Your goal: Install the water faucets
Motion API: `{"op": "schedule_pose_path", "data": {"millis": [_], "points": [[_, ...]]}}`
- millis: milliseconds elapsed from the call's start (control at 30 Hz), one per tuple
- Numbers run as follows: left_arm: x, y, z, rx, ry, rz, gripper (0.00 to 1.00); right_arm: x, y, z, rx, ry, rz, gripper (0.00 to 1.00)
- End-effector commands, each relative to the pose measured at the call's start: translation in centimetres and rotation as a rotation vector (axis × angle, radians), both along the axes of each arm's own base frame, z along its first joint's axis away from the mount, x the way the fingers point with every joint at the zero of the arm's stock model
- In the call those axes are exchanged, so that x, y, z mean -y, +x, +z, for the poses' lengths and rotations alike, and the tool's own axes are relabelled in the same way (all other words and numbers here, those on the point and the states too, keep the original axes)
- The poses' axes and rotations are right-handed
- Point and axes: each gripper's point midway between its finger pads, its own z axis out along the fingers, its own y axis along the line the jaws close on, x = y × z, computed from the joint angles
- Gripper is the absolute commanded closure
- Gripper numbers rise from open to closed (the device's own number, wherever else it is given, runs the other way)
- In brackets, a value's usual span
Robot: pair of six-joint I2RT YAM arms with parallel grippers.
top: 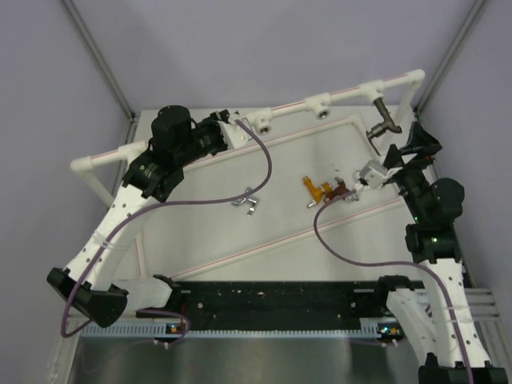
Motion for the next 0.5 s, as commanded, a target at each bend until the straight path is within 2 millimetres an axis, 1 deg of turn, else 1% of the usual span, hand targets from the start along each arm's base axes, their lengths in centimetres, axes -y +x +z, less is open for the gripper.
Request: {"op": "schedule_pose_path", "data": {"millis": [0, 33, 67, 267, 367, 467], "points": [[1.1, -1.8, 0.0, -0.032, -0.041, -0.073, 1.00, -1.4, 1.2, 0.6, 0.105, -0.116, -0.002, 0.12], [1.0, -1.8, 0.0, -0.031, -0.042, -0.070, 1.00, -1.6, 1.5, 0.7, 0.127, -0.117, 0.004, 0.13], [0.9, -1.7, 0.0, -0.030, -0.039, -0.065, 1.00, -1.7, 2.0, 0.4, 0.131, -0.127, 0.005, 0.14], [1.0, -1.7, 0.1, -0.029, -0.042, -0.070, 1.00, -2.2, 3.2, 1.2, 0.204, -0.141, 0.015, 0.19], [1.1, -1.6, 0.0, -0.023, -0.043, -0.070, 1.00, -2.7, 3.0, 1.8, 0.222, -0.116, 0.038, 0.20], [1.1, -1.1, 0.1, -0.016, -0.053, -0.054, 1.00, -2.2, 2.5, 2.0, 0.221, -0.066, 0.020, 0.19]]}}
